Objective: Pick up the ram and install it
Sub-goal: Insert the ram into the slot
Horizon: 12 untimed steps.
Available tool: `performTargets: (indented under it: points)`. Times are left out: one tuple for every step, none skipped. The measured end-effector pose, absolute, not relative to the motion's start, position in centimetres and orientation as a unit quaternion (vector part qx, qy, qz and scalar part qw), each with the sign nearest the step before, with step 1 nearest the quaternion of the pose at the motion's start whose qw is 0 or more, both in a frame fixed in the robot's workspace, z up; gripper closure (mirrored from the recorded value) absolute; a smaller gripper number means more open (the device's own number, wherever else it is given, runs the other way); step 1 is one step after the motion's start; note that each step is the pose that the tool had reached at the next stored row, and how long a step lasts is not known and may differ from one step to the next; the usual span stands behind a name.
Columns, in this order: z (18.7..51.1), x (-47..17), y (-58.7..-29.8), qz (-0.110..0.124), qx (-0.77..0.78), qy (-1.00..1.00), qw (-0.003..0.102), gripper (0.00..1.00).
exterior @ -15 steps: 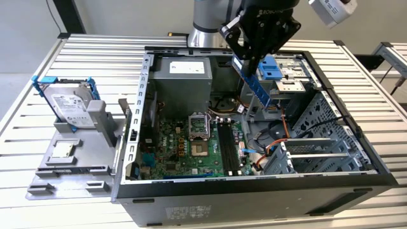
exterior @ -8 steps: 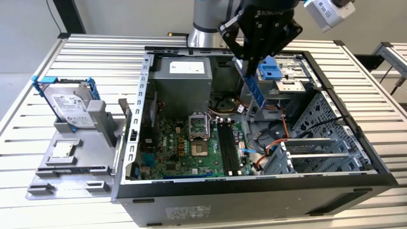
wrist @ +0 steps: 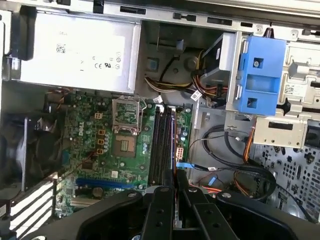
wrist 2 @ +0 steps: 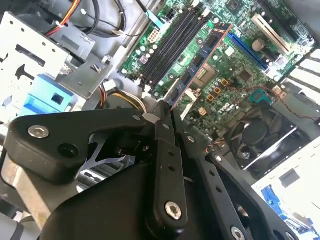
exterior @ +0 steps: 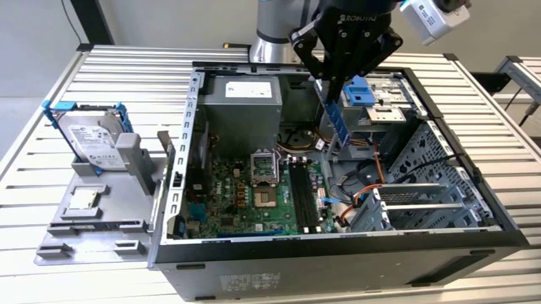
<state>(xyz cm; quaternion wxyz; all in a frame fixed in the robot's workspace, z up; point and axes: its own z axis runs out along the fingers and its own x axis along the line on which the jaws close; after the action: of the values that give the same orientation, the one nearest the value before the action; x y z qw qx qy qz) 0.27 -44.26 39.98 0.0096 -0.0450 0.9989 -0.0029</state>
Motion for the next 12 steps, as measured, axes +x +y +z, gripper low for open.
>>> performTargets:
  points:
    - [40.0, 0.3, -44.3, -0.003, -0.045, 0.999, 0.010, 1.00]
    - [40.0, 0.3, -44.3, -0.003, -0.045, 0.999, 0.010, 1.00]
    - [39.9, 0.3, -44.3, -0.003, -0.045, 0.999, 0.010, 1.00]
    - [39.8, 0.4, -44.3, -0.003, -0.045, 0.999, 0.009, 1.00]
    - [39.8, 0.6, -44.3, -0.003, -0.045, 0.999, 0.008, 1.00]
    - [39.6, 0.9, -44.3, -0.003, -0.045, 0.999, 0.007, 1.00]
    - [39.5, 1.1, -44.3, -0.003, -0.045, 0.999, 0.006, 1.00]
    - [39.2, 1.4, -44.3, -0.003, -0.045, 0.999, 0.005, 1.00]
    - [39.0, 1.6, -44.3, -0.003, -0.045, 0.999, 0.005, 1.00]
    - [38.9, 1.6, -44.3, -0.003, -0.045, 0.999, 0.005, 1.00]
    - [38.9, 1.6, -44.3, -0.003, -0.045, 0.999, 0.005, 1.00]
    - [38.9, 1.6, -44.3, -0.003, -0.045, 0.999, 0.005, 1.00]
